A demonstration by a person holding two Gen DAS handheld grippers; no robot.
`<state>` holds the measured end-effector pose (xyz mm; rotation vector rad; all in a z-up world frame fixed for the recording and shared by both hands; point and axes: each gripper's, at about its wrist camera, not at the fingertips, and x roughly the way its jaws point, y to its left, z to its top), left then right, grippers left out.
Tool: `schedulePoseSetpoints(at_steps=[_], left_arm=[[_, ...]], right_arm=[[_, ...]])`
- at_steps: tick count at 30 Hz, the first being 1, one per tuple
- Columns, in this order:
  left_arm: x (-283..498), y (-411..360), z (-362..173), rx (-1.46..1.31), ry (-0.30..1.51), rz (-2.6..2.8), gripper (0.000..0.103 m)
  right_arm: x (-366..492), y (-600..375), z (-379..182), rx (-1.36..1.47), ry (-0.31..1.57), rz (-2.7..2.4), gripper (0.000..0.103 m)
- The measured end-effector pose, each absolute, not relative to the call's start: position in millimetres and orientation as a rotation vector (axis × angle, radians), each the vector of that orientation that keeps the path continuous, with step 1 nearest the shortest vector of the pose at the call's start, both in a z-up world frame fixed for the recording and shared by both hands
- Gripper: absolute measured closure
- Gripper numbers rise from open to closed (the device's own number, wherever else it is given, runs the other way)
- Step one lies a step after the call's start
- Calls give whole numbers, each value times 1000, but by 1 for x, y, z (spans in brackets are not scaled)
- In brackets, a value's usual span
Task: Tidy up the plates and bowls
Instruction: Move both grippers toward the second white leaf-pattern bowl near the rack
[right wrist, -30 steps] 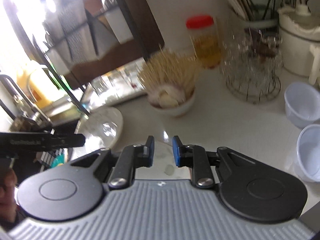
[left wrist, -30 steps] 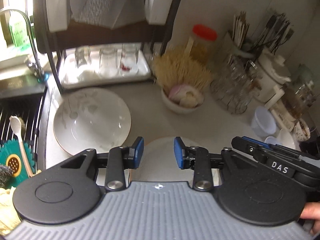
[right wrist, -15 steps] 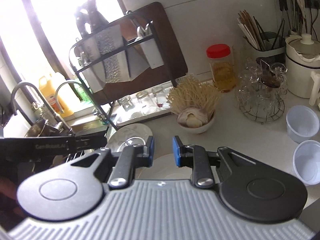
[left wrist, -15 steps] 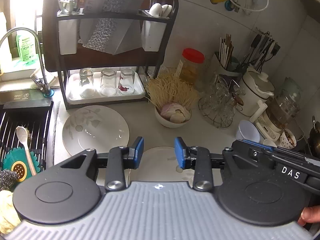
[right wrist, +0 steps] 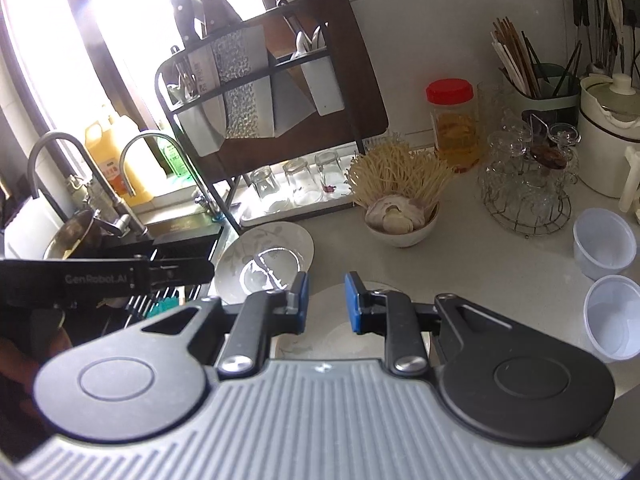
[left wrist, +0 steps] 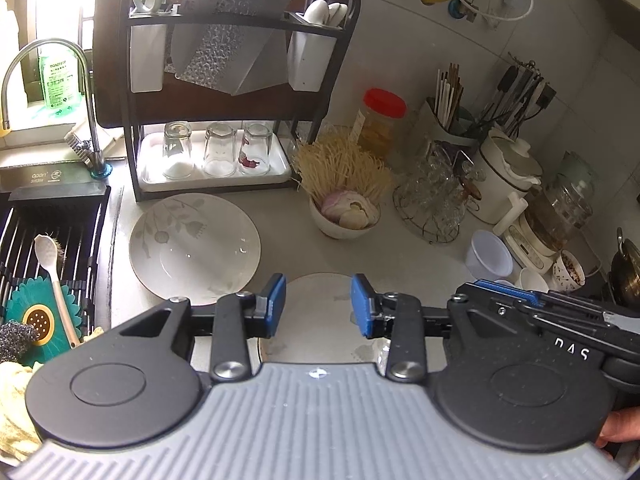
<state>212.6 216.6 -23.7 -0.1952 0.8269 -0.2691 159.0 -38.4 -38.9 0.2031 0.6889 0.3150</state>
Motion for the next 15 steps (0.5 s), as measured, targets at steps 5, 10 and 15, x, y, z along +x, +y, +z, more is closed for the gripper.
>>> schedulePoseSetpoints(at_steps=[5, 10, 15], left_arm=[[210, 216, -27, -206, 841, -252, 61], [205, 221, -31, -234, 853, -207, 60], [200, 224, -36, -263, 869, -159, 60]], right_arm=[[161, -37, -39, 185, 706, 332, 79], [165, -35, -42, 171, 729, 365, 79], [171, -33, -48, 166, 754, 399, 79]])
